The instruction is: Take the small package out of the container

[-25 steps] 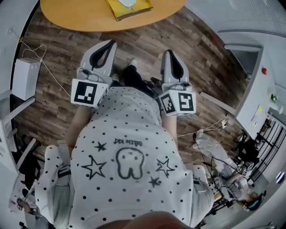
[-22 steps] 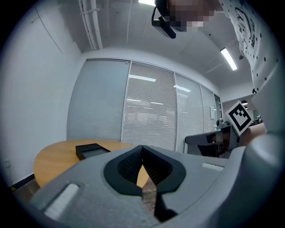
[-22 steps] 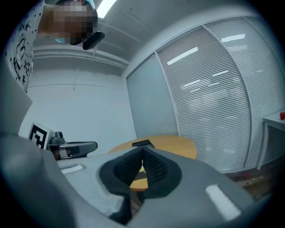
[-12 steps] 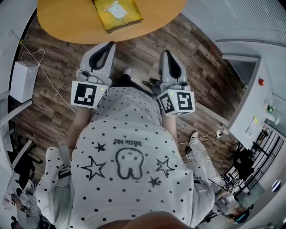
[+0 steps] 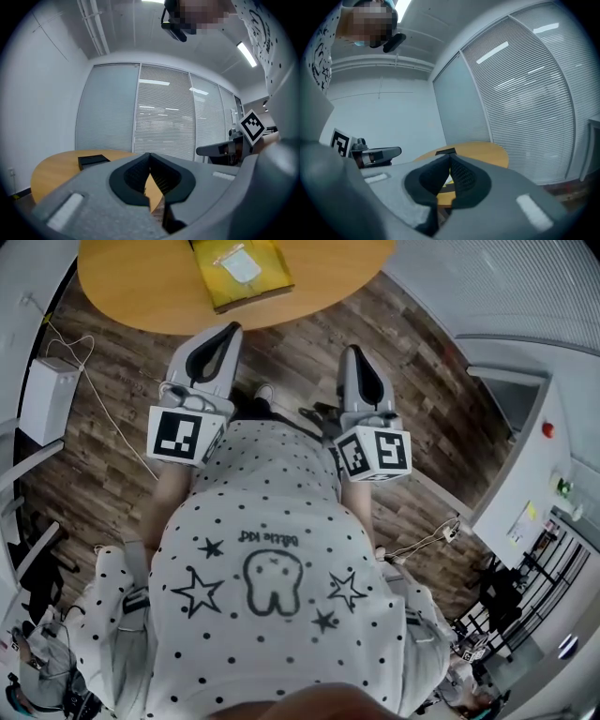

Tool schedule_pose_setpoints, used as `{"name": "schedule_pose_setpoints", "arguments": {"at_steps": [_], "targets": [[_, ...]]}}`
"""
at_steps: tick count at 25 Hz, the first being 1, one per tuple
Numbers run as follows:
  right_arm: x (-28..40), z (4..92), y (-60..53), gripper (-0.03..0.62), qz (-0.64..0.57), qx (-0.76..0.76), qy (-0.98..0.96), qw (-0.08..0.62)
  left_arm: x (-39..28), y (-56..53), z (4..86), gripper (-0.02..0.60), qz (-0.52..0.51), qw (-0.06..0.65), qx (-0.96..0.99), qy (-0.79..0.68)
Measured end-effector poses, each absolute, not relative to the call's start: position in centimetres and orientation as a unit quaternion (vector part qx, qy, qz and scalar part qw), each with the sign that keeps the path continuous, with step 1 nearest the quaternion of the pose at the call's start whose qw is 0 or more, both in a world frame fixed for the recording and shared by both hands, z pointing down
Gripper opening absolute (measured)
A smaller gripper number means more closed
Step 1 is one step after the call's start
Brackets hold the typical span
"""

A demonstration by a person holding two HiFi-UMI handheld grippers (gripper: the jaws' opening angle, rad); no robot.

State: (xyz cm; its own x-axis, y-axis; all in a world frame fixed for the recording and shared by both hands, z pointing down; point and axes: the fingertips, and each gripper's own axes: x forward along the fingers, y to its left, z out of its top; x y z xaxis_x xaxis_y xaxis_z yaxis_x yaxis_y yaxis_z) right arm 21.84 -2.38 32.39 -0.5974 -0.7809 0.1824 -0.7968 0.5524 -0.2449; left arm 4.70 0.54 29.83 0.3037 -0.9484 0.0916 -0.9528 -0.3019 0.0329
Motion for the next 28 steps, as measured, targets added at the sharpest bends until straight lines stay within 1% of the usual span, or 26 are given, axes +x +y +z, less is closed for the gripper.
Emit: {"name": "schedule_pose_setpoints", "arguments": {"at_steps": [3,7,16,28], "targets": [[22.3,32.8,-2.5,0.005,0.158,0.444,-0.881,0.029,4.8,0.5,29.6,0.008,0.025,0.042,0.801,-0.597],[22.3,33.3,-2.5,0.005,0.164,0.441,-0.882,0.030,4.3,0.3,29.5,0.008,0.008,0.062,0.793,-0.607],[21.8,33.5,-3.9,0.005,0.166,0.435,-0.885,0.031,4.0,-0.7,28.9,0.008,0.002,0.058,0.792,-0.608],[16.5,32.8,-9.8,0.005,0.171,0.412,-0.894,0.041,-0.7,-5.7,29.2,0.008,0.000,0.074,0.776,-0.626]]}}
